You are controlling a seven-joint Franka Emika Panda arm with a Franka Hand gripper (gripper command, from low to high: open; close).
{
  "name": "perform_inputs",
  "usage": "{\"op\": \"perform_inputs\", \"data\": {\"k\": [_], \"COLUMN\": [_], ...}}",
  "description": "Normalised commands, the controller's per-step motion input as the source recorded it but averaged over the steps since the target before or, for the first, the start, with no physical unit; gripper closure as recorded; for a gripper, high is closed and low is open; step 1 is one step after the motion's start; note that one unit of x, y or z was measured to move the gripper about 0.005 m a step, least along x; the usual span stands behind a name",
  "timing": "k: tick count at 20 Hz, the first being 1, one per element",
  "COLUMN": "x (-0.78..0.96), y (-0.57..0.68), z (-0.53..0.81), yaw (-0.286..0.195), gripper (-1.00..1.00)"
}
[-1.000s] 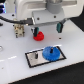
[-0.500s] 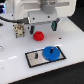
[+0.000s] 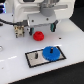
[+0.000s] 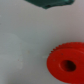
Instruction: Insert the blue gear onto the right peg, followed by the red gear
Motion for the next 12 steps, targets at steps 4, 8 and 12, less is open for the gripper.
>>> {"op": "perform_inputs", "data": {"k": [4,8,12], "x": [-0.28,-0.19,0.07], "y": [-0.03,-0.03,-0.18], "z": [-0.19,-0.18,0.00], "yaw": [0.000,0.000,0.000], "gripper": [-1.00,-1.00,-1.00]}}
